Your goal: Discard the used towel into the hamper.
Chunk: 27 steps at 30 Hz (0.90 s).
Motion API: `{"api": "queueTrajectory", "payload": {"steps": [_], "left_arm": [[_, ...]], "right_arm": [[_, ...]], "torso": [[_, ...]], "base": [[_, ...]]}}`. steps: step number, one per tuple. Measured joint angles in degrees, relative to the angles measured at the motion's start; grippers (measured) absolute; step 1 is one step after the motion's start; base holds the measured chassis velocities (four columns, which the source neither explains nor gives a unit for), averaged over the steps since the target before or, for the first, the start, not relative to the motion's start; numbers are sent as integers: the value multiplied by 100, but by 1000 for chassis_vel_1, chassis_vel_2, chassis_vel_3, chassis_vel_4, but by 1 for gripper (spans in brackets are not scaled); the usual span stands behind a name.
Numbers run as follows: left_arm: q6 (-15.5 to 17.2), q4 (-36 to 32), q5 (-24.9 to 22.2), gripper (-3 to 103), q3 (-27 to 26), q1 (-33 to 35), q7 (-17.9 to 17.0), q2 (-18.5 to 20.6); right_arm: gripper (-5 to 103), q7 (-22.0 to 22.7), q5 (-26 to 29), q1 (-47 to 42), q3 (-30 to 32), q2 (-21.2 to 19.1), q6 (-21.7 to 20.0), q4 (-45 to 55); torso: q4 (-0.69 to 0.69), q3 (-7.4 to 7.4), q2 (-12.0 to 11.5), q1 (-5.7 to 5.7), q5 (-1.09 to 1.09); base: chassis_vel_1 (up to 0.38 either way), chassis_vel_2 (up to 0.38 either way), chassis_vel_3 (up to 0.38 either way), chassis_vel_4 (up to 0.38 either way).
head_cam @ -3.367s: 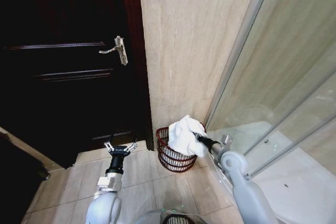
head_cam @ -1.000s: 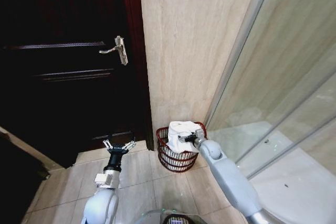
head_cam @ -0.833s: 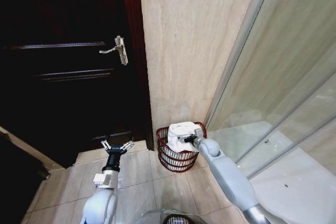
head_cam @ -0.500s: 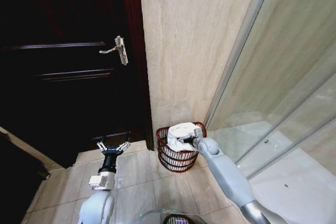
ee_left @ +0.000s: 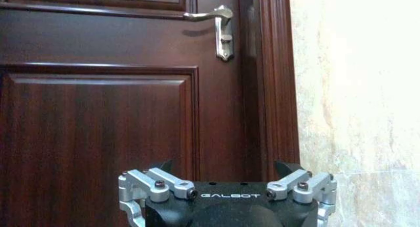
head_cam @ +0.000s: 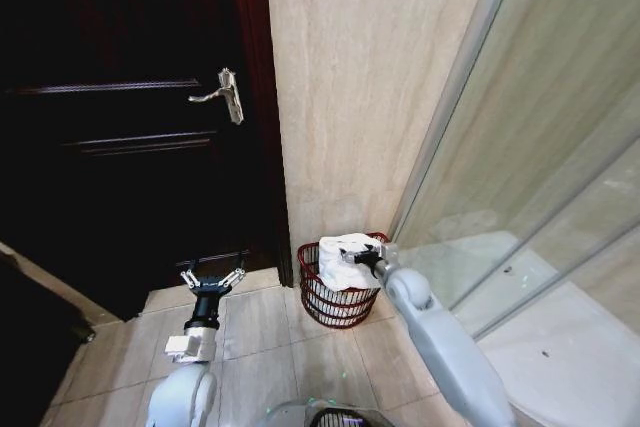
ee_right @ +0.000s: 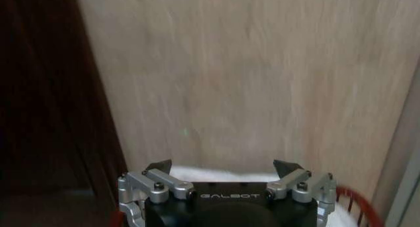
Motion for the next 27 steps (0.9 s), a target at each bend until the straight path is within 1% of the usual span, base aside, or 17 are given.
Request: {"api": "queueTrajectory", "payload": {"steps": [3,8,12,14,18,27], "left_arm": [[15,-13,12,100,51,13,18,-3],[13,-58,18,100,99,32,18,-3],[13,-87,14,100,105,53,16,4],[15,-116,-1,100,87,73,11,5],[23,-132,-7,100,66,113,12,11],[2,-130,4,100,73,111,5,-1]], "right_arm": [[100,1,-372,-574,118,90,250,527],[100,28,-576,-860,200,105,320,763],[100,56,-623,-904,231,101,319,811],[100,64,-672,-975,249,91,311,873],[100,69,-707,-1031,278,94,295,904],[100,97,-705,-1041,320,87,274,925]], "torso": [[-1,12,21,6,0],[0,77,127,48,0],[0,120,199,78,0],[0,172,283,111,0],[0,210,345,133,0],[1,223,364,142,0]], "base": [[0,0,0,0],[0,0,0,0],[0,0,0,0],[0,0,0,0],[0,0,0,0],[19,13,11,16]]}}
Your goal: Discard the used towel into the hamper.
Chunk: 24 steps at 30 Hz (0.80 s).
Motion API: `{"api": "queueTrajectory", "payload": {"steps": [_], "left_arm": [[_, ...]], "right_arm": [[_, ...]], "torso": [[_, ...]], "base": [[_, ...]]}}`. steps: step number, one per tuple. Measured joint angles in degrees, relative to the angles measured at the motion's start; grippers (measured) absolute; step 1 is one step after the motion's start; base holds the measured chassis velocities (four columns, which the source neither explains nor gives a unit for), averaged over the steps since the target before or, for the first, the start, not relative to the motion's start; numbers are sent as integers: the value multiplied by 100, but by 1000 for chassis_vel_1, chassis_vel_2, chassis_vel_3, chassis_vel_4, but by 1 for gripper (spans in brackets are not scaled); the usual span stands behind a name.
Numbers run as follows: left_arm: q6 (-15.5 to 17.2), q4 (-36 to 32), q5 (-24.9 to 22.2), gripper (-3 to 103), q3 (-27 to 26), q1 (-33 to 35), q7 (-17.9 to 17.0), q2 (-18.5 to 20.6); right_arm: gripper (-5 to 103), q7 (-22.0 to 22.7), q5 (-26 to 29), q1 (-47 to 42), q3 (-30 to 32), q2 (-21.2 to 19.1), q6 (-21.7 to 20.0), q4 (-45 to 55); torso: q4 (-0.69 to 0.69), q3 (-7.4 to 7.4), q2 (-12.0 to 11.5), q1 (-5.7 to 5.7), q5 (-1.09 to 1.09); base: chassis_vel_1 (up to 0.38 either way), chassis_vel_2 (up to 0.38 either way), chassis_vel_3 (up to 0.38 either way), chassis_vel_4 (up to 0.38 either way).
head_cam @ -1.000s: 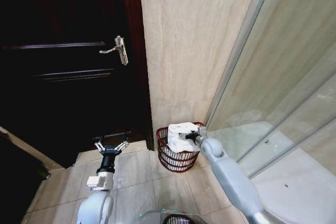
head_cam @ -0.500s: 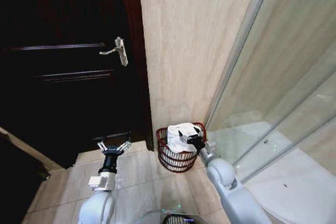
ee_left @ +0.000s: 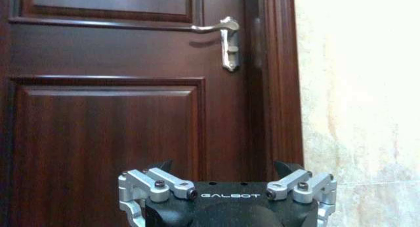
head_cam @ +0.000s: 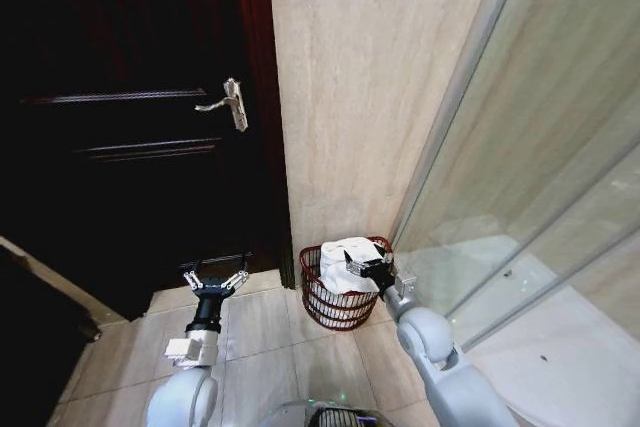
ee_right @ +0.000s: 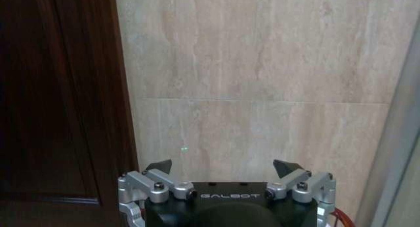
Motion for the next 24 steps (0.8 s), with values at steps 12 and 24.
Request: {"api": "queueTrajectory", "payload": {"steps": [12,24], "left_arm": [[-83,8,106,100,44,-3,-51,-47],[-81,7,193,100,115,-8,-72,-102]], "right_arm": [[100,-38,197,30,243,-35,-61,-145],[100,39,192,-14,182,-36,-208,-177]], "torso": [[0,-8,-10,-5,0],[0,-11,-22,-5,0]], "base": [[3,4,3,4],[-69,67,78,-65]]}}
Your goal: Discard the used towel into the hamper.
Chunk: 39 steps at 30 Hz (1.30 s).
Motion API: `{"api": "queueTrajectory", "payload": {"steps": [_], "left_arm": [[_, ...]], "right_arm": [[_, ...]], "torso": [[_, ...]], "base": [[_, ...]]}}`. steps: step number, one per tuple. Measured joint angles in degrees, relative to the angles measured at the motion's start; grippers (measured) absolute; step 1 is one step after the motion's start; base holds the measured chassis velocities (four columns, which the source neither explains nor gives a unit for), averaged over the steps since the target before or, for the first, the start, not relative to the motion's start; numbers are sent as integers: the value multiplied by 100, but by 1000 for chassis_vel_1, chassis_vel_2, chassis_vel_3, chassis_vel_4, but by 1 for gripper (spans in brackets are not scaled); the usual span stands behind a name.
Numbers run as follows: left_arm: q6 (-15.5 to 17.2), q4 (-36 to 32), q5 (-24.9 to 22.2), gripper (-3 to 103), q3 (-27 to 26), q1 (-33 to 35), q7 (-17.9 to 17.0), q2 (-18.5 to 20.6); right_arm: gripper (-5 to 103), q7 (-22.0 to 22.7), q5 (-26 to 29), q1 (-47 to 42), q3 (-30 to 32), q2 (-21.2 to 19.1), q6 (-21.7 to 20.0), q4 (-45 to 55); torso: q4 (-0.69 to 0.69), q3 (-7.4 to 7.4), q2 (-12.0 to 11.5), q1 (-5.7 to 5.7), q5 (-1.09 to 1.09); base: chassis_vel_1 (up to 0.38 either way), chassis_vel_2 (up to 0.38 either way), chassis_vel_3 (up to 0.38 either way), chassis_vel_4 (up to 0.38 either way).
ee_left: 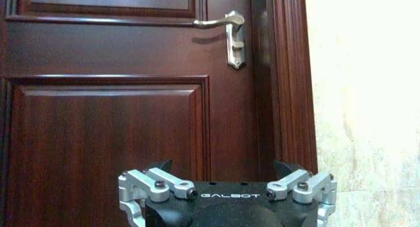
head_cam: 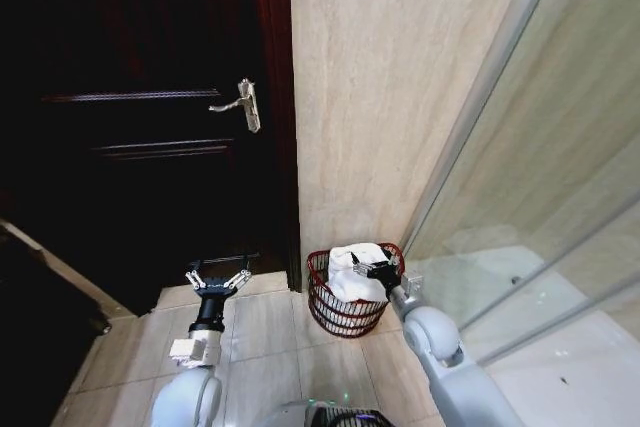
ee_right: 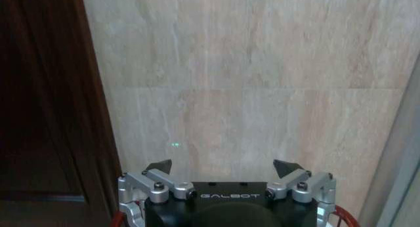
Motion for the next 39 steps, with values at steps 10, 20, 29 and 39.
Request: {"api": "queueTrajectory", "payload": {"steps": [10,20,29,39], "left_arm": [[-11,-40,-18,100,-42,23,-15,-2],[-86,-146,-59,100,-203,182,-15,53],[-93,-90,52,100,-102,156,-12,-9],[-22,-80,234,100,57,119,-11,-82]], "right_arm": [[100,-279,661,563,-157,-325,-1468,-387],[100,-265,1491,1496,-680,-836,-1723,-1625],[100,-601,1293,1735,-896,-910,-1700,-2319],[100,-750,1310,2289,-1350,-722,-1688,-3100]], "torso": [[-2,-5,-1,-7,0],[0,-5,-5,-5,-1],[-1,-7,-6,-6,-1],[0,-7,-7,-6,-1]], "base": [[-4,-7,-4,-3],[0,0,0,0],[0,0,0,0],[0,0,0,0]]}}
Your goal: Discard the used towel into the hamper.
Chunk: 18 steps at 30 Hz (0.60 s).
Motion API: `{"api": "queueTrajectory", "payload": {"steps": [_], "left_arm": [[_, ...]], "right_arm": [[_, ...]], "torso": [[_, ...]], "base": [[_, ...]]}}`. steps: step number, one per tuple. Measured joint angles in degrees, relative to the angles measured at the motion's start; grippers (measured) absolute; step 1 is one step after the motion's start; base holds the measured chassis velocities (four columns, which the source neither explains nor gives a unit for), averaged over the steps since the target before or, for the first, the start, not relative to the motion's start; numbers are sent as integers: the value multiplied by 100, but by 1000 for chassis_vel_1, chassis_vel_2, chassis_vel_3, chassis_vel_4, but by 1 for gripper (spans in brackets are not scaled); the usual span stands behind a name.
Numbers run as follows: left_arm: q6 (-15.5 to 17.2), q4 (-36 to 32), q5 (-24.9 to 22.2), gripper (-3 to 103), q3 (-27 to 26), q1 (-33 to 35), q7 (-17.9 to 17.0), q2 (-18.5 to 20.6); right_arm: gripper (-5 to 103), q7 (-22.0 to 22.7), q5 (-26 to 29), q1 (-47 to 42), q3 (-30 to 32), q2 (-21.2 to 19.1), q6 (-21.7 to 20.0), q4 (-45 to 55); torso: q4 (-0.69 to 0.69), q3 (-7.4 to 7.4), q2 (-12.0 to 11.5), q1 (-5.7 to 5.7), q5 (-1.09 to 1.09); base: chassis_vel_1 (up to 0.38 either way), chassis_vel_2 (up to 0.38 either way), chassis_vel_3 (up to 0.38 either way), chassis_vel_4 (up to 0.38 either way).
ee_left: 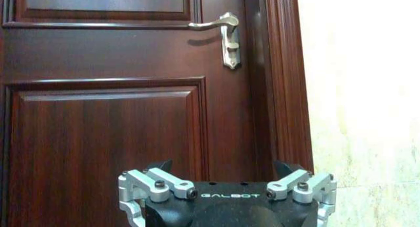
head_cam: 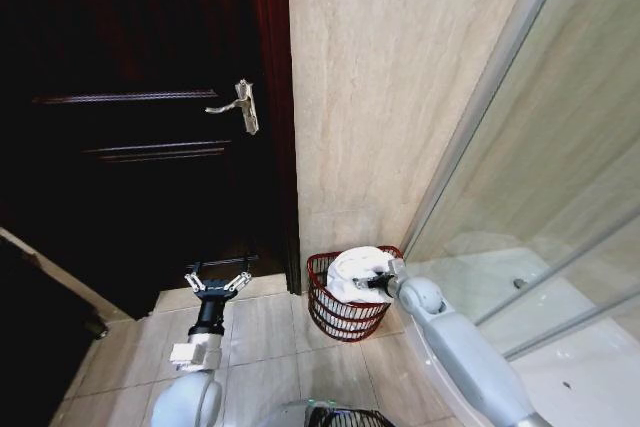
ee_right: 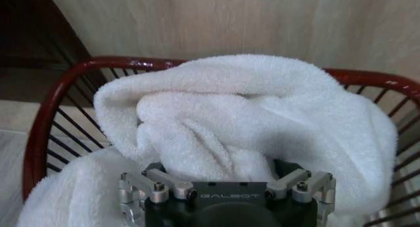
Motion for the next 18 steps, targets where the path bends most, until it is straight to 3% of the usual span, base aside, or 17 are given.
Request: {"api": "queueTrajectory", "payload": {"steps": [11,18], "left_arm": [[35,-76,-1,100,-53,-3,-2,1],[152,-109,-29,100,28,-62,-13,86]], "right_arm": [[100,13,-157,210,-128,227,14,-636],[100,442,-51,-38,211,166,13,348]], "torso": [[0,0,-1,-1,0],[0,0,-2,0,0]], "base": [[0,0,0,0],[0,0,0,0]]}}
